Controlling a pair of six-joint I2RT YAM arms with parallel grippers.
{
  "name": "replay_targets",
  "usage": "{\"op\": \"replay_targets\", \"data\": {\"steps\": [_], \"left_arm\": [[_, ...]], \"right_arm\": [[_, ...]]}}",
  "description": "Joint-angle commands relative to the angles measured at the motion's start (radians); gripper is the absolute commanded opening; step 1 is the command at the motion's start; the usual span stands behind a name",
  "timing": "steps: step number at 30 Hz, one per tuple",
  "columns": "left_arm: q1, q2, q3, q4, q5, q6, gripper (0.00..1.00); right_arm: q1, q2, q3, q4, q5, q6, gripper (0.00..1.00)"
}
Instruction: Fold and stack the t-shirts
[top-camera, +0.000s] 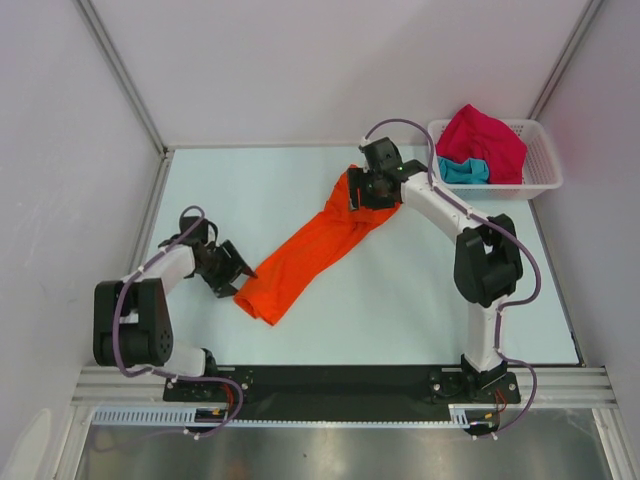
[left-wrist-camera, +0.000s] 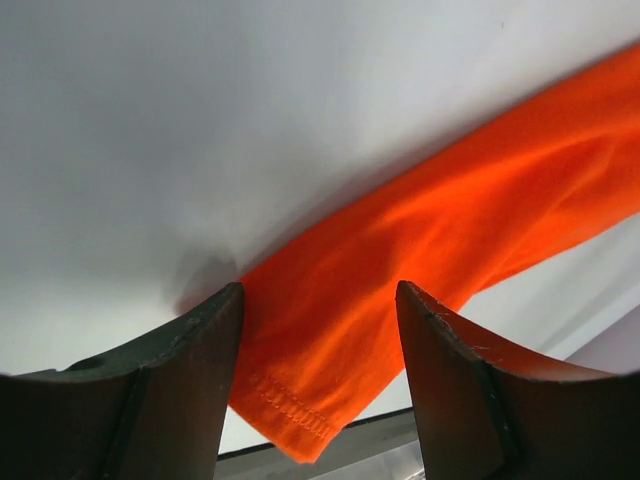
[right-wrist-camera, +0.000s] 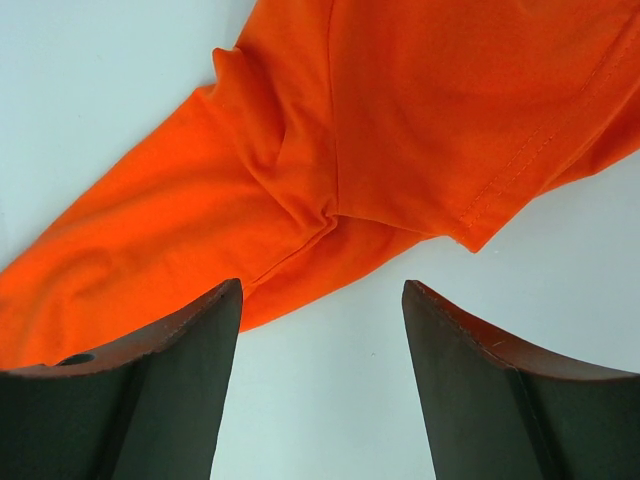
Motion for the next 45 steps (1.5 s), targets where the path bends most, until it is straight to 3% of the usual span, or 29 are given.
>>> {"op": "replay_targets", "data": {"steps": [1, 6, 12, 17, 24, 31, 37, 45], "left_arm": [[-0.005, -0.119, -0.059, 0.003, 0.026, -0.007, 0.67], [-0.005, -0.190, -0.131, 0.020, 0.032, -0.027, 0.63], [-0.006, -0.210, -0.206, 0.069, 0.067, -0.027, 0.15], [-0.008, -0.219, -0.255, 0.098, 0.079, -0.028, 0.00], [-0.040, -0.319, -0.322, 0.110, 0.139, -0.065, 0.00], [-0.170, -0.515, -0.404, 0.089, 0.224, -0.201, 0.00], [-0.299, -0.592, -0.453, 0.121, 0.231, -0.320, 0.00], [-0.421, -0.663, -0.422, 0.146, 0.248, -0.441, 0.00]], "right_arm": [[0.000, -0.074, -0.011, 0.031, 0.020, 0.001, 0.71], [0.000, -0.077, -0.025, 0.023, 0.025, 0.000, 0.71], [0.002, -0.088, -0.027, 0.011, 0.055, 0.003, 0.72], [-0.001, -0.108, -0.021, 0.000, 0.063, 0.000, 0.72], [-0.034, -0.076, -0.008, -0.025, 0.089, 0.015, 0.72], [-0.055, 0.036, 0.079, -0.067, 0.115, 0.049, 0.73], [-0.043, 0.108, 0.156, -0.121, 0.127, 0.067, 0.74], [0.006, 0.010, 0.009, -0.088, 0.152, 0.095, 0.74]]}}
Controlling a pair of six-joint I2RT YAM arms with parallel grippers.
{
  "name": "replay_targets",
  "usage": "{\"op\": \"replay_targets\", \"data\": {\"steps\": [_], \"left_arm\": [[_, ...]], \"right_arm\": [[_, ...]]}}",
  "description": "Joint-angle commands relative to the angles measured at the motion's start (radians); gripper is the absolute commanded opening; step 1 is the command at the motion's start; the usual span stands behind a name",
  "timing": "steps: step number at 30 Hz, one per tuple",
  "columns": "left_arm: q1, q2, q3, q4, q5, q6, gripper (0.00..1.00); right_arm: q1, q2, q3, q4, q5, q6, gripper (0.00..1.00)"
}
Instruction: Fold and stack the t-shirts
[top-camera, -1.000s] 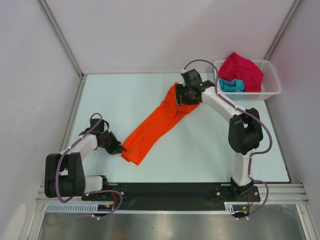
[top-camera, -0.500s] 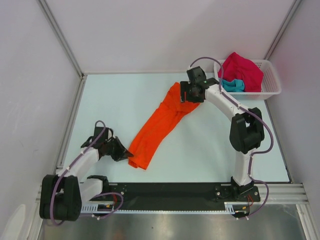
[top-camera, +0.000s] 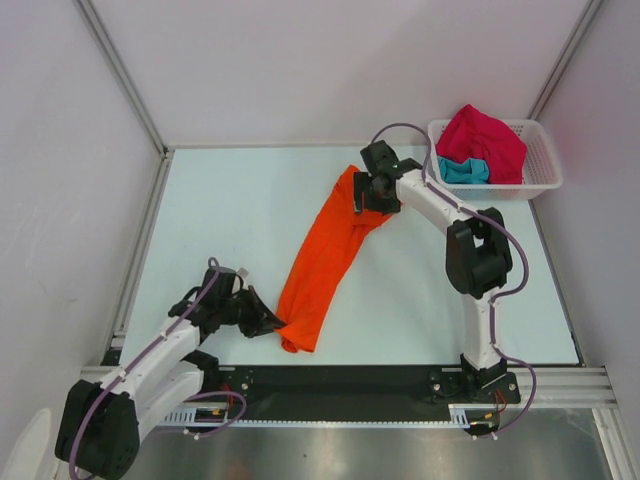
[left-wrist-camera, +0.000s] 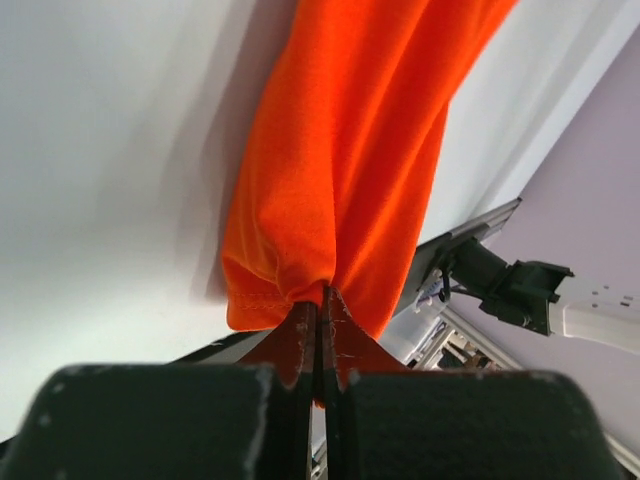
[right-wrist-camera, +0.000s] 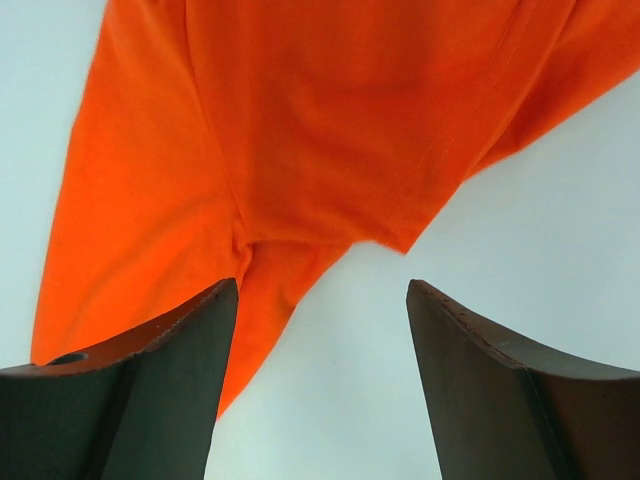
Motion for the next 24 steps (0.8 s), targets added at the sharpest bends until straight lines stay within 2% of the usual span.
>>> {"op": "replay_targets", "data": {"steps": [1, 6, 12, 14, 20, 24], "left_arm": [[-0.062, -0.050, 0.059, 0.018, 0.033, -0.112, 0.00], [-0.084, -0.050, 0.108, -0.012, 0.016, -0.104, 0.00], [-0.084, 0.011, 0.141, -0.013, -0.010, -0.072, 0.00], [-0.084, 0.026, 0.147, -0.011, -0.016, -0.060, 0.00], [-0.084, 0.052, 0.144, 0.026, -0.015, -0.073, 0.00], [-0.084, 0.052, 0.142, 0.032, -0.015, -0.072, 0.00]], "right_arm": [[0.033, -0.133, -0.099, 0.019, 0.025, 0.036, 0.75], [0.130, -0.299, -0.329, 0.074, 0.010, 0.087, 0.75], [0.286, -0.533, -0.643, 0.201, -0.132, 0.253, 0.75], [0.328, -0.587, -0.697, 0.237, -0.146, 0.323, 0.75], [0.498, -0.635, -0.814, 0.307, -0.136, 0.467, 0.76], [0.578, -0.600, -0.843, 0.356, -0.121, 0.530, 0.76]]}}
